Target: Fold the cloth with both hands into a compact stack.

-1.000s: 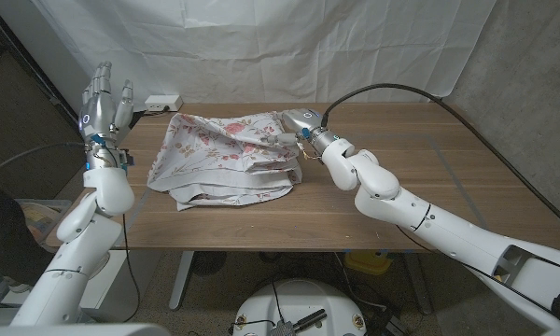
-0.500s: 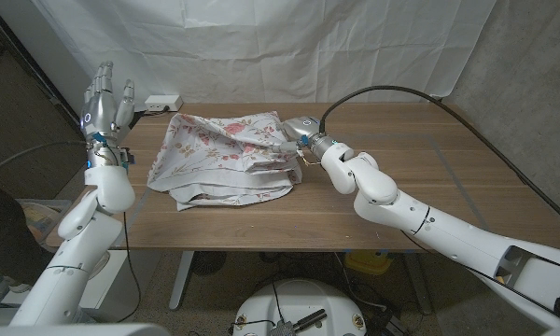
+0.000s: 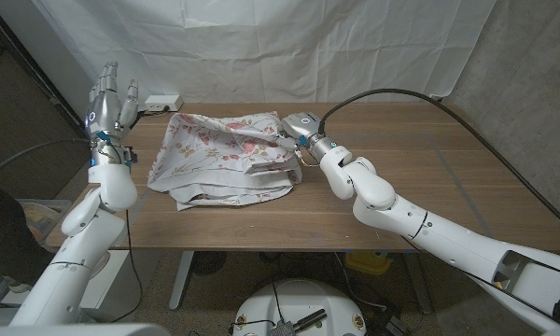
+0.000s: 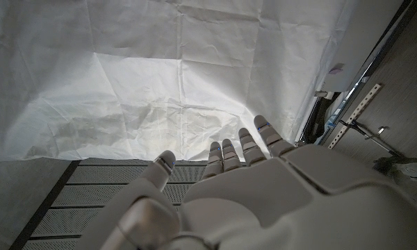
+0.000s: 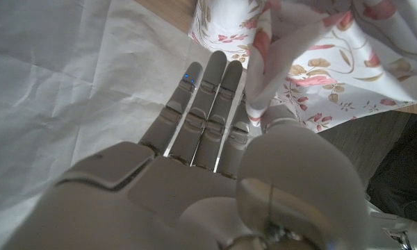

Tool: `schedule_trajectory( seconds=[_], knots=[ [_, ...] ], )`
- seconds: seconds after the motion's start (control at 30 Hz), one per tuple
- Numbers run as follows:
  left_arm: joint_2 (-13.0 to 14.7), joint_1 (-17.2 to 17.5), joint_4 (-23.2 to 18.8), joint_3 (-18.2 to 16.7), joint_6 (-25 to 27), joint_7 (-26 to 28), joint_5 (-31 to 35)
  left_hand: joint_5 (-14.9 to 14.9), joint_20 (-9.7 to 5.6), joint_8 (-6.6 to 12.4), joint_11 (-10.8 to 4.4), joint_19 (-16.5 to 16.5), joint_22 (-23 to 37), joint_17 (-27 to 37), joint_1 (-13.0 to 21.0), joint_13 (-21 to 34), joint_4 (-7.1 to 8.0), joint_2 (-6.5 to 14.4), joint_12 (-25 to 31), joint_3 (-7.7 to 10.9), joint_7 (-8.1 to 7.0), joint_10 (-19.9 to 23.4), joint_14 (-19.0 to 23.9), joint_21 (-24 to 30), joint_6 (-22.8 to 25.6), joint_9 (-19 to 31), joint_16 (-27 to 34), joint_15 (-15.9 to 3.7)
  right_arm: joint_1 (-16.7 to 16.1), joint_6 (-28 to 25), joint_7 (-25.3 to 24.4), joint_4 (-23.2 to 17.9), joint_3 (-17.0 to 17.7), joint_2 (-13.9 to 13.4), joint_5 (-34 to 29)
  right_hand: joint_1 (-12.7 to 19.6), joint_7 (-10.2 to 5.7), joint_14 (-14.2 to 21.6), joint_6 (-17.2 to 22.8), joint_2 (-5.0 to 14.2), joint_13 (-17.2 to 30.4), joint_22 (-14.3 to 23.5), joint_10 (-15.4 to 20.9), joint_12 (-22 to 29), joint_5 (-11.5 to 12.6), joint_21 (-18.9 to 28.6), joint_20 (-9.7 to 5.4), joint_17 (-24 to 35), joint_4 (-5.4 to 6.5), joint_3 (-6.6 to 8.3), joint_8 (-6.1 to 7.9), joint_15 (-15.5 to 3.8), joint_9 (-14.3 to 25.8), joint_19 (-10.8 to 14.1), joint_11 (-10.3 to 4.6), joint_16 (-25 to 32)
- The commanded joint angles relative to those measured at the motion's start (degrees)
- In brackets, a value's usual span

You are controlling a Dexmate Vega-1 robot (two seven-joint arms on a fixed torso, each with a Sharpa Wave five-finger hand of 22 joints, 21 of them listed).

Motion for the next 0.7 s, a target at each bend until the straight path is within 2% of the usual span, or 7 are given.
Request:
schedule_trajectory(
  seconds=[0.03,0.07,0.1,0.2,0.3,0.7],
  knots=[
    [0.1,0.2,0.2,0.2,0.6,0.0,-0.4,0.2,-0.36,0.11,-0.09,-0.1,0.1,0.2,-0.2,0.0,0.13,3.2,0.1,0.32,0.05,0.5,0.5,-0.2,0.4,0.0,-0.2,-0.06,0.6,6.0,-4.3,1.4,1.6,1.7,5.5,1.6,0.55,1.8,1.2,-0.01,0.8,0.2,3.0,1.7,-0.5,0.8,0.37,1.3,-0.13,1.05,1.33,-3.85,0.7,0.9,0.78,1.0],
    [0.1,0.3,0.1,0.1,0.7,0.0,-0.4,0.2,-0.38,0.09,-0.09,-0.1,0.1,0.2,-0.2,0.0,0.13,3.2,0.1,0.33,0.0,0.4,0.5,-0.2,0.4,0.0,-0.2,-0.06,1.0,7.6,-3.5,1.8,2.4,2.2,8.6,1.8,0.82,2.3,1.5,-0.11,0.9,0.2,3.1,1.8,-0.5,0.9,0.46,1.6,-0.21,1.09,1.54,-3.72,0.8,1.0,0.79,1.4],
    [0.1,0.3,0.1,0.1,0.8,0.0,-0.4,0.2,-0.37,0.09,-0.09,-0.1,0.1,0.2,-0.2,0.0,0.13,3.2,0.1,0.33,0.03,0.4,0.4,-0.2,0.4,0.0,-0.2,-0.08,1.1,7.7,-3.5,1.8,2.4,2.2,8.8,2.1,0.95,3.2,1.9,-0.38,1.2,0.3,3.9,2.3,-0.7,1.2,0.59,2.1,-0.4,1.23,1.93,-3.55,1.0,1.5,0.97,1.9],
    [0.2,0.6,0.0,0.0,0.7,-0.1,-0.6,0.2,-0.41,0.1,-0.09,0.0,0.1,0.2,-0.2,0.0,0.13,3.2,0.1,0.35,0.05,0.4,0.4,-0.2,0.4,0.0,-0.2,-0.06,2.5,9.9,-0.7,3.0,3.6,3.7,15.1,2.7,2.34,5.4,2.5,-0.91,2.4,0.4,6.4,4.2,-1.6,1.8,1.03,4.5,-0.53,1.33,2.93,-2.67,1.9,2.2,2.06,4.1],
    [0.1,0.8,-0.1,-0.2,0.7,0.0,-0.8,0.2,-0.41,0.09,-0.07,-0.1,0.1,0.1,-0.2,0.0,0.12,3.2,0.1,0.37,0.11,0.4,0.4,-0.3,0.4,0.0,-0.2,-0.1,3.9,11.4,1.7,4.6,4.1,5.1,20.2,3.3,2.89,5.7,3.0,-1.12,2.9,0.4,7.0,4.9,-2.0,2.2,1.29,5.7,-0.77,1.58,3.44,-2.41,2.4,2.6,2.49,4.8],
    [0.2,1.4,0.5,-0.7,-0.2,-0.3,-1.9,0.2,-0.41,0.07,0.01,-0.1,0.1,0.1,-0.2,0.0,0.11,3.1,0.1,0.44,0.15,0.4,0.4,-0.4,0.3,0.0,-0.2,-0.1,10.5,11.0,7.1,10.4,0.5,11.6,26.4,4.6,3.69,5.9,2.7,-1.25,4.2,0.5,7.2,5.9,-2.6,2.9,1.58,8.4,-1.03,2.19,3.99,-1.8,3.4,3.1,3.38,6.5]
  ],
)
